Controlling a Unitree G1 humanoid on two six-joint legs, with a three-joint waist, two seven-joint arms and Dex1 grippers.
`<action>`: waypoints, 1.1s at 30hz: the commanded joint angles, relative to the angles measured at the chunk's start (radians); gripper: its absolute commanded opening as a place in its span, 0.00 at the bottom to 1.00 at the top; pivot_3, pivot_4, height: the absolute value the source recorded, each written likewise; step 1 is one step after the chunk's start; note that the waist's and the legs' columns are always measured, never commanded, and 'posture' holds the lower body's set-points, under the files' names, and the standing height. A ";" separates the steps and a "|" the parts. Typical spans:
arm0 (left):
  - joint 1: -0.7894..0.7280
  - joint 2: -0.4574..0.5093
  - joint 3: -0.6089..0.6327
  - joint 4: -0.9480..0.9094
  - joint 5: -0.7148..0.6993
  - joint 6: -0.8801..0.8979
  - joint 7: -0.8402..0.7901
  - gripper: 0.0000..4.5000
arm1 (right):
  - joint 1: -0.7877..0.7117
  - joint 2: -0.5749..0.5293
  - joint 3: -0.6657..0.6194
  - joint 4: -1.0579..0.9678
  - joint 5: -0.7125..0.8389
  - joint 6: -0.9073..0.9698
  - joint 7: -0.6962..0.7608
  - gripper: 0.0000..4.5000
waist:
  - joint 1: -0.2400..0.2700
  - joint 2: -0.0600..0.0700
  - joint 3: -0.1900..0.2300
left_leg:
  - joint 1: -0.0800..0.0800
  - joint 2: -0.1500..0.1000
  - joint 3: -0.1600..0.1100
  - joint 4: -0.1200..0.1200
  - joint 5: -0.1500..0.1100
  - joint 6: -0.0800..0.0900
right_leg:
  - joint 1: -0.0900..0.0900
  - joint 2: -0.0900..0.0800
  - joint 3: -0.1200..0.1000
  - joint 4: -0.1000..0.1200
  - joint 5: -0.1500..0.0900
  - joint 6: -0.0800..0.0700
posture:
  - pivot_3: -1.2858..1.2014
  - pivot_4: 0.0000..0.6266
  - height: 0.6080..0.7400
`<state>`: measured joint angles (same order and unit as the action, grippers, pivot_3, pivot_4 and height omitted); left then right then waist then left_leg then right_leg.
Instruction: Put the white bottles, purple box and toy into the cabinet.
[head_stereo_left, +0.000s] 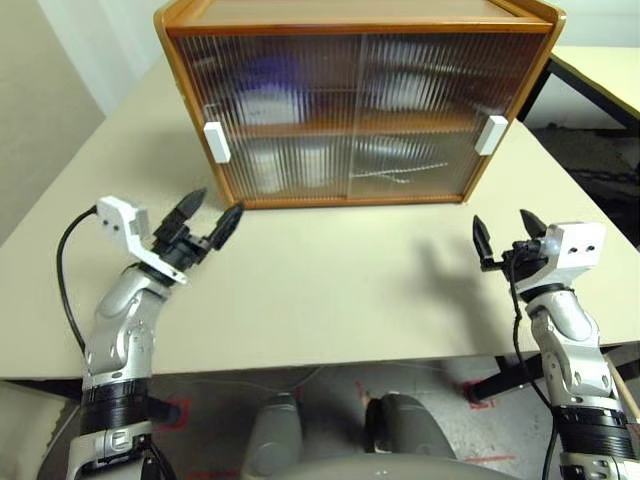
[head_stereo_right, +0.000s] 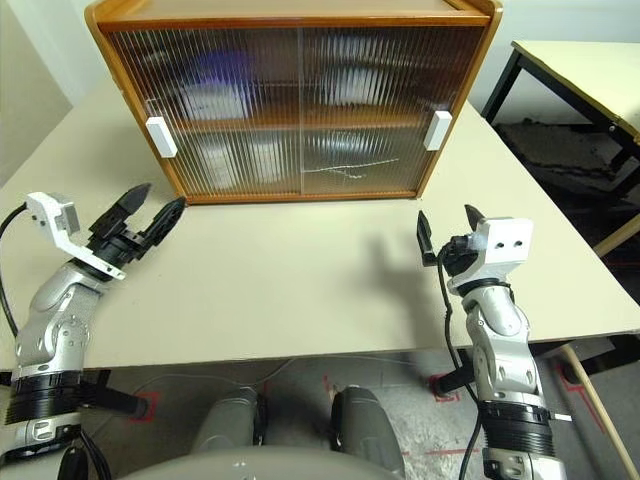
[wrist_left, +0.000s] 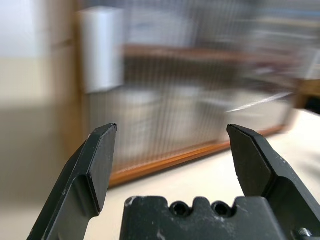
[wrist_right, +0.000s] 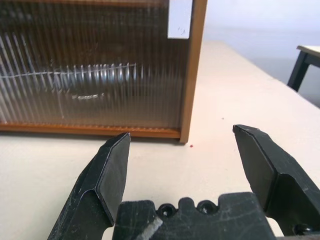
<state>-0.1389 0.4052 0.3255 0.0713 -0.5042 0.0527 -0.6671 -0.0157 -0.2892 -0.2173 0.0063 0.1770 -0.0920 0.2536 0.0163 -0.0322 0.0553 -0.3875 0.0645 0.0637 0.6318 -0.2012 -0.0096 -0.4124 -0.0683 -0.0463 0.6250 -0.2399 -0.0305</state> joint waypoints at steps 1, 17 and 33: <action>0.030 -0.002 0.044 0.085 0.055 -0.090 0.048 1.00 | 0.016 -0.004 -0.017 0.037 0.017 -0.036 0.024 0.99 | 0.001 0.000 -0.001 | 0.000 0.000 0.000 0.000 0.000 0.000 | 0.000 0.000 0.000 0.000 0.000 0.000 | 0.55 0.00 1.00; 0.078 -0.037 0.085 0.286 0.124 -0.283 0.143 1.00 | 0.009 -0.027 -0.081 0.277 0.059 -0.195 0.094 0.99 | 0.001 -0.002 -0.003 | 0.000 0.000 0.001 0.000 -0.001 -0.001 | 0.000 -0.001 -0.001 0.000 0.000 0.000 | 0.54 0.00 1.00; 0.112 -0.045 0.078 0.208 0.115 -0.271 0.176 1.00 | -0.093 -0.036 -0.085 0.579 0.067 -0.358 0.188 0.99 | 0.001 -0.004 -0.006 | 0.001 0.000 0.001 0.000 -0.001 -0.001 | 0.001 -0.001 -0.001 0.000 0.001 0.001 | 0.56 0.01 1.00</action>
<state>-0.0289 0.3633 0.4113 0.2945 -0.3908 -0.2259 -0.4933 -0.0998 -0.3253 -0.3011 0.5564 0.2389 -0.4326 0.4324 0.0171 -0.0361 0.0489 -0.3863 0.0652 0.0646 0.6317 -0.2018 -0.0107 -0.4111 -0.0693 -0.0472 0.6249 -0.2394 -0.0298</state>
